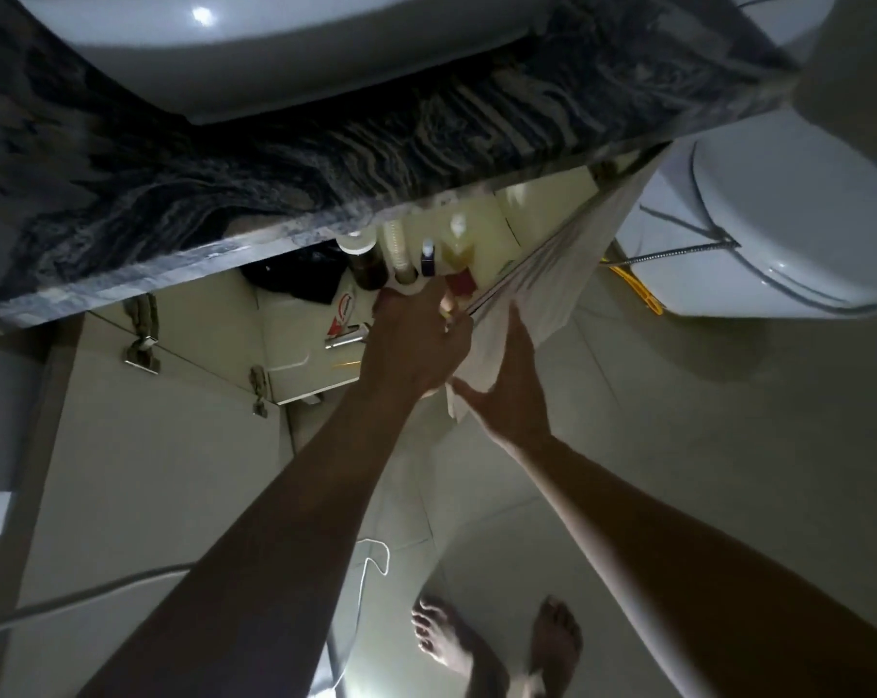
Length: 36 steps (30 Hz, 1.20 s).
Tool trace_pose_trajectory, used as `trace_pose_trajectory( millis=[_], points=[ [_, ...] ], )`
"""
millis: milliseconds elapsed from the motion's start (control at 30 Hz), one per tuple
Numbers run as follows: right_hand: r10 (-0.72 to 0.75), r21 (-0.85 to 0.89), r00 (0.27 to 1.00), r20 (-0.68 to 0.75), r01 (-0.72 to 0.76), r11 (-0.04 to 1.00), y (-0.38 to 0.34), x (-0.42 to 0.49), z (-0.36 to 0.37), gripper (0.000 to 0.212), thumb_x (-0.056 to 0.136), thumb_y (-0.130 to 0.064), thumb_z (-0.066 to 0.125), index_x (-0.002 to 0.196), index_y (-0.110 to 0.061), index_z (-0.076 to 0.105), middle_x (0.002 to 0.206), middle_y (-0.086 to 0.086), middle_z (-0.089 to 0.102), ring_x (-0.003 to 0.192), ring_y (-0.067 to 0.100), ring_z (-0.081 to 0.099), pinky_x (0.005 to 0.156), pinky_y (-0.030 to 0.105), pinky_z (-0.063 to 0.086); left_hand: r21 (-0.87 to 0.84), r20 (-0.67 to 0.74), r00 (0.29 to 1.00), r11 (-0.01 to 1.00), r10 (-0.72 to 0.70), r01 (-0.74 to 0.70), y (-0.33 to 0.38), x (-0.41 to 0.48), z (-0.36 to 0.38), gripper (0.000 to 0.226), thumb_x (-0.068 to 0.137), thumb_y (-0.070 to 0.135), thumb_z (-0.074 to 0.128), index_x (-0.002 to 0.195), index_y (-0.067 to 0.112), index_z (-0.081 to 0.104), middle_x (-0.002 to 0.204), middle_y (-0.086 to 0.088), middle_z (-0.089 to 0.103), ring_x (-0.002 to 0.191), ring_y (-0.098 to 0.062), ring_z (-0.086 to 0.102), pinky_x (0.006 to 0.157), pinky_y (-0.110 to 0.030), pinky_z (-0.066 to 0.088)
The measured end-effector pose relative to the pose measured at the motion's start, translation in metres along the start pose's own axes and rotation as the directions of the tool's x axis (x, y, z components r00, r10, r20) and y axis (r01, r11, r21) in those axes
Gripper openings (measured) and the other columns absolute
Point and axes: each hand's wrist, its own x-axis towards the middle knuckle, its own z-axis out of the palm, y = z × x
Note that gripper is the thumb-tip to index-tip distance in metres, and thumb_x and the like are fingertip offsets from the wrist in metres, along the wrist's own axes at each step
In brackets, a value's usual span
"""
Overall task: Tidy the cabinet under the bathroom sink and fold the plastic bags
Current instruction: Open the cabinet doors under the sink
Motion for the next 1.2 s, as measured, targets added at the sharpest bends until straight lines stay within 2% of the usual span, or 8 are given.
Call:
trace_pose_trajectory(
  millis=[100,333,467,533,667,867,1033,1200],
  points=[
    [0.293,0.152,0.955,0.035,-0.295,0.943,0.005,-0.024,0.007,0.112,0.078,-0.056,0.078,0.159,-0.033,0.004,0.163,-0.004,0.028,0.146,0.019,0.034,0.114,0.045,0.04,0.101,0.068,0.996,0.993,0.061,-0.067,0.023,-0.011,0.007,0.034,0.084,0.046,0.045,0.099,0.022,0.063,0.088,-0.008,0.069,0.083,-0.028,0.064,0.072,-0.035,0.053],
    [0.366,0.089,0.929,-0.043,-0.362,0.928,0.025,-0.064,-0.028,0.079,0.093,-0.038,0.062,0.158,-0.032,0.016,0.143,0.002,0.056,0.119,0.021,0.062,0.098,0.032,0.052,0.122,0.272,0.946,0.969,0.174,-0.214,0.061,-0.012,0.04,0.031,0.085,0.048,0.04,0.109,0.035,0.055,0.092,-0.005,0.07,0.082,-0.028,0.067,0.077,-0.042,0.055],
    [0.321,0.029,0.947,-0.012,-0.321,0.947,0.041,-0.073,-0.06,0.07,0.092,-0.035,0.06,0.154,-0.027,0.028,0.127,0.0,0.066,0.108,0.02,0.066,0.091,0.036,0.054,0.079,0.21,0.915,0.927,0.344,-0.366,0.102,-0.001,0.079,0.059,0.091,0.034,0.037,0.149,0.023,0.038,0.155,-0.005,0.039,0.141,-0.023,0.039,0.109,-0.041,0.041],
    [0.315,0.029,0.949,0.002,-0.315,0.949,0.047,-0.077,-0.077,0.062,0.091,-0.028,0.058,0.149,-0.027,0.036,0.112,-0.003,0.069,0.095,0.018,0.068,0.081,0.033,0.055,0.146,0.253,0.89,0.895,0.378,-0.422,0.122,0.001,0.1,0.059,0.097,0.031,0.031,0.153,0.011,0.033,0.163,-0.008,0.022,0.149,-0.023,0.022,0.115,-0.037,0.03],
    [0.374,-0.002,0.925,-0.067,-0.374,0.927,0.071,-0.094,-0.122,0.049,0.095,-0.031,0.052,0.142,-0.016,0.05,0.087,-0.005,0.063,0.067,0.005,0.056,0.067,0.021,0.051,0.162,0.205,0.853,0.843,0.48,-0.513,0.146,-0.004,0.133,0.055,0.101,0.029,0.03,0.146,-0.001,0.042,0.157,-0.023,0.029,0.145,-0.037,0.029,0.114,-0.046,0.031],
    [0.448,-0.05,0.88,-0.157,-0.461,0.886,0.113,-0.1,-0.197,0.027,0.101,-0.031,0.054,0.103,-0.005,0.061,0.088,0.011,0.072,0.08,0.026,0.071,0.07,0.026,0.048,0.153,0.264,0.791,0.785,0.553,-0.6,0.183,0.004,0.174,0.061,0.102,0.041,0.021,0.151,0.009,0.037,0.161,-0.017,0.022,0.149,-0.034,0.019,0.119,-0.051,0.022],
    [0.548,-0.06,0.817,-0.178,-0.565,0.823,0.132,-0.087,-0.245,0.024,0.102,-0.025,0.052,0.11,-0.005,0.062,0.108,0.012,0.071,0.1,0.028,0.067,0.074,0.011,0.033,0.216,0.284,0.797,0.774,0.533,-0.595,0.212,0.013,0.201,0.056,0.104,0.038,0.025,0.156,0.017,0.024,0.164,-0.012,0.012,0.152,-0.032,0.01,0.121,-0.049,0.016],
    [0.636,-0.062,0.76,-0.133,-0.647,0.76,0.137,-0.081,-0.255,0.035,0.105,-0.035,0.043,0.122,-0.008,0.058,0.118,0.013,0.067,0.109,0.031,0.063,0.086,0.025,0.039,0.211,0.283,0.816,0.797,0.505,-0.566,0.223,0.013,0.21,0.057,0.105,0.037,0.027,0.158,0.019,0.019,0.165,-0.011,0.007,0.152,-0.031,0.005,0.122,-0.05,0.015]
  ],
)
